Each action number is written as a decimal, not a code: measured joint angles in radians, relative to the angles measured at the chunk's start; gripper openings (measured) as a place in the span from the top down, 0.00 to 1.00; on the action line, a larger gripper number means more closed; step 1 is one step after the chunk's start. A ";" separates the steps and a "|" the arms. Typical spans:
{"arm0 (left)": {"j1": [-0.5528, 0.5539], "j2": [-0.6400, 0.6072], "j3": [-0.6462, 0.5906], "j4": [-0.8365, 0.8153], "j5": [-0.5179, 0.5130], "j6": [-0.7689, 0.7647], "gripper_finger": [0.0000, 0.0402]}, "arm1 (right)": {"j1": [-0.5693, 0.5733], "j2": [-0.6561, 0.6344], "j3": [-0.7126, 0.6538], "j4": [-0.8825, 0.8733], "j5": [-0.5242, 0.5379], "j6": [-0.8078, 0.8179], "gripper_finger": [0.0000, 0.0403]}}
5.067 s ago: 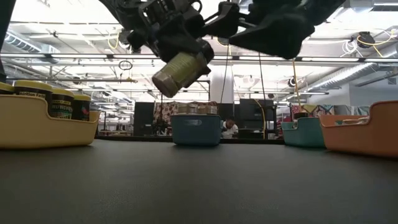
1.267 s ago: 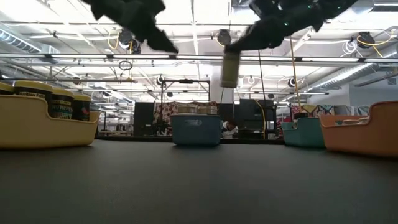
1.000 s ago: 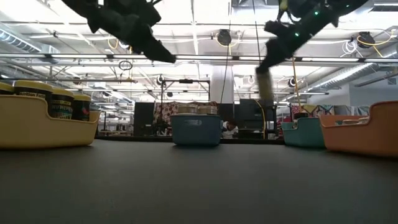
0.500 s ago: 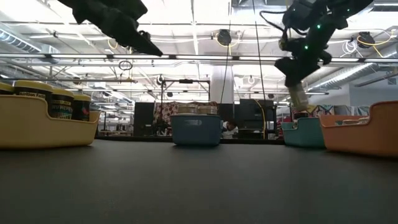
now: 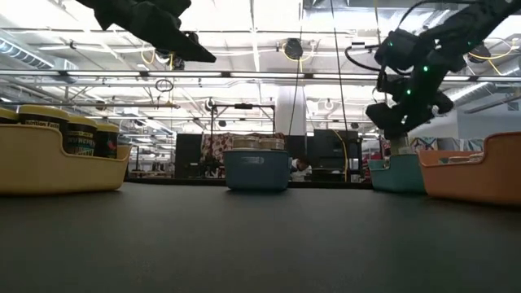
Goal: Sort spices by type
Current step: Put the black seasoning bottle into the light green bin, then return to Home Position
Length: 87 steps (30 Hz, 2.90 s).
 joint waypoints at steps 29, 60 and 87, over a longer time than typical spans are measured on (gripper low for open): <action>0.000 0.001 0.000 0.022 0.003 -0.033 0.20 | -0.003 0.000 -0.158 0.146 0.016 0.026 0.30; -0.029 -0.169 -0.055 0.077 -0.115 -0.176 0.21 | 0.191 0.000 0.194 0.265 -0.610 -0.243 0.27; -0.026 -0.453 -0.597 0.597 -0.328 -0.416 0.20 | 0.397 -0.023 -0.040 0.470 -0.620 -0.298 0.41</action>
